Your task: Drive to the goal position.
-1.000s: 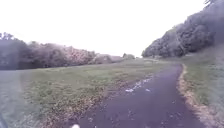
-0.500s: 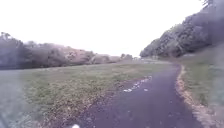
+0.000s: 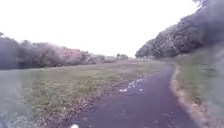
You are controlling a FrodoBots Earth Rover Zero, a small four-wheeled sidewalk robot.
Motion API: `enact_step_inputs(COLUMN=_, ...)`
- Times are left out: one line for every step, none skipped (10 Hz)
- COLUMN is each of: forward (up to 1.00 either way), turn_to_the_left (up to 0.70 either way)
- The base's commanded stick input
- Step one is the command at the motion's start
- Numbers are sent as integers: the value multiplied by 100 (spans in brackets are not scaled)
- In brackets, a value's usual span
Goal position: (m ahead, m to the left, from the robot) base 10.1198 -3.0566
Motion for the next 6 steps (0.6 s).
enact_step_inputs(forward=0, turn_to_the_left=-45)
enact_step_inputs(forward=0, turn_to_the_left=-45)
enact_step_inputs(forward=0, turn_to_the_left=-45)
enact_step_inputs(forward=0, turn_to_the_left=-45)
enact_step_inputs(forward=0, turn_to_the_left=-45)
enact_step_inputs(forward=0, turn_to_the_left=-45)
